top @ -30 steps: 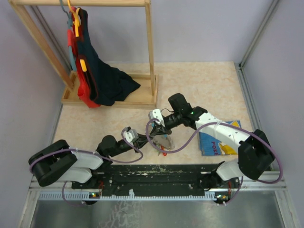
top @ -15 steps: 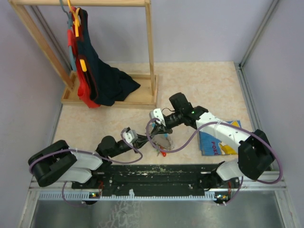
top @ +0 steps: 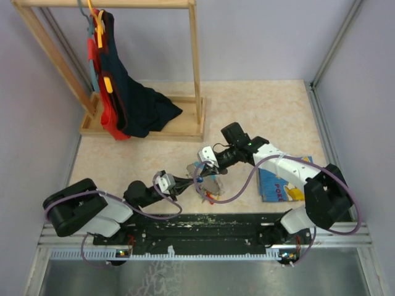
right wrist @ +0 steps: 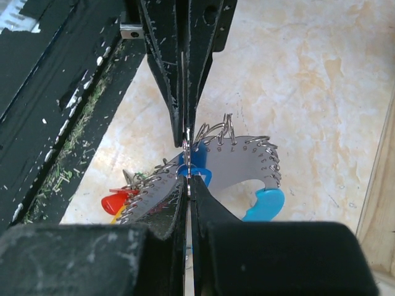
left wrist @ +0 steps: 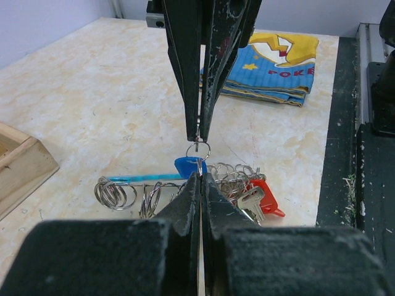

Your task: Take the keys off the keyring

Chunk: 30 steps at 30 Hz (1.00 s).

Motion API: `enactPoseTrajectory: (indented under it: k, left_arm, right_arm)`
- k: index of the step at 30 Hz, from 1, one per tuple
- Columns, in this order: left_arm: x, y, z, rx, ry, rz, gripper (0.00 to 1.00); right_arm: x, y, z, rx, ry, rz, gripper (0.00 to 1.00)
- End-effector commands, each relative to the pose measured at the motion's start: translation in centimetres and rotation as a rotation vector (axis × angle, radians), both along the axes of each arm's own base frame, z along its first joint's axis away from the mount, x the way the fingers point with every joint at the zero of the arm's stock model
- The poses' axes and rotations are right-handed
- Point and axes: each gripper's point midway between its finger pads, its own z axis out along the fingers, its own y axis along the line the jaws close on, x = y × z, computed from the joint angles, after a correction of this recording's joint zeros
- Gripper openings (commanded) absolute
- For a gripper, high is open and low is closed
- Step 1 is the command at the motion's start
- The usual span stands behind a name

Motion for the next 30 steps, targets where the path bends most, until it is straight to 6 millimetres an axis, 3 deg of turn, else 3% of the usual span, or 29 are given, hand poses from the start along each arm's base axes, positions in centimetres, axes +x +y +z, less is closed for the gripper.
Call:
enactPoseTrajectory:
  k: [1,16,24,30]
  left_arm:
    - [-1.0,0.3,2.6,-0.112,-0.061,-0.026,0.0]
    - [-0.5,1.0,3.2,-0.207,0.042,0.026,0.0]
    - [0.2,0.4,3.4,-0.239,0.168,0.042,0.0]
    - [0.8,0.2,5.0,-0.263,0.222,0.054,0.0]
  right_arm:
    - [-0.6,-0.4,-0.1,0.036,-0.031,0.071,0.0]
    - [-2.1,-0.5,0.7,0.087,-0.045,0.15,0.0]
    - [-1.4,-0.1,2.1,0.095,-0.029,0.1,0.0]
    - [-0.5,-0.1,2.0,0.066,-0.041,0.052,0.0]
